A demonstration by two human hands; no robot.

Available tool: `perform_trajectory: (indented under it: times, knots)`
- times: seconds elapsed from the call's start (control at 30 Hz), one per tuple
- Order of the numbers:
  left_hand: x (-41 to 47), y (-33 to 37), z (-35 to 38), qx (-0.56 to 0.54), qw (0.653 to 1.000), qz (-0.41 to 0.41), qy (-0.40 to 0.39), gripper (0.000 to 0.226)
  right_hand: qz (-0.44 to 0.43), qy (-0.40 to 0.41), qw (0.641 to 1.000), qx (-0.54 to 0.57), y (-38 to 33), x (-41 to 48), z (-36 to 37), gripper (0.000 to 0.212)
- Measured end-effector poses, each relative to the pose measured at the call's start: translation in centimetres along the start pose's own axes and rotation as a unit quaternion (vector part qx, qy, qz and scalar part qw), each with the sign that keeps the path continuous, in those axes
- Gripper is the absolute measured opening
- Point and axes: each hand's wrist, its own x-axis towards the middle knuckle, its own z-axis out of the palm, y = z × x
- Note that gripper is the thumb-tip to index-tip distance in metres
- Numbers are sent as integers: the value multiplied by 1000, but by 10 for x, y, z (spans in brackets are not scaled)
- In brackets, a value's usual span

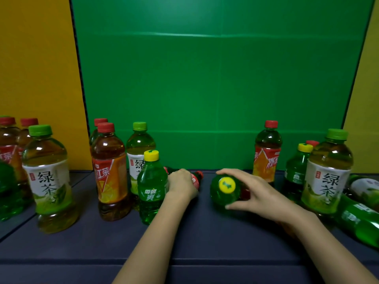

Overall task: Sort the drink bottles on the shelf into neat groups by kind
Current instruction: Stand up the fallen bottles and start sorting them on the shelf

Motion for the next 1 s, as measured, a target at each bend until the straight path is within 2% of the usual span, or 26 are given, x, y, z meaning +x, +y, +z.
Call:
perform_trajectory:
  times: [0.1,0.23,0.3,0.37,0.43,0.53,0.63,0.67,0.83,0.93,1.0]
  knots:
    - [-3,-8,8,-31,999,5,19,65,27,39,997,62,-4,1,-1,70]
    - [-11,-16,12,-123,988,16,89,59,55,81,989,108,-9,9,1,49]
    - [-14,-18,14,-196,972,21,130,58,74,95,985,122,-8,13,3,48]
    - [-14,-18,17,-309,935,38,169,59,92,108,981,131,-9,16,5,46]
    - [-11,-17,21,-427,884,77,173,61,110,118,979,128,-8,16,6,46]
    - [-13,-15,25,-540,824,118,130,63,128,125,975,134,-10,14,9,51]
    - [-15,-13,28,-631,764,114,68,64,140,133,974,122,-10,12,15,74]
    - [-16,-13,27,-644,755,116,53,63,140,135,975,111,-11,11,17,78]
    - [-18,-15,29,-654,747,120,12,58,146,106,981,76,-18,7,11,76]
    - [-15,-15,26,-623,774,60,92,40,151,99,983,21,-18,0,-5,52]
    - [-11,-19,24,-554,814,9,172,30,157,110,981,-16,-14,-7,-18,43]
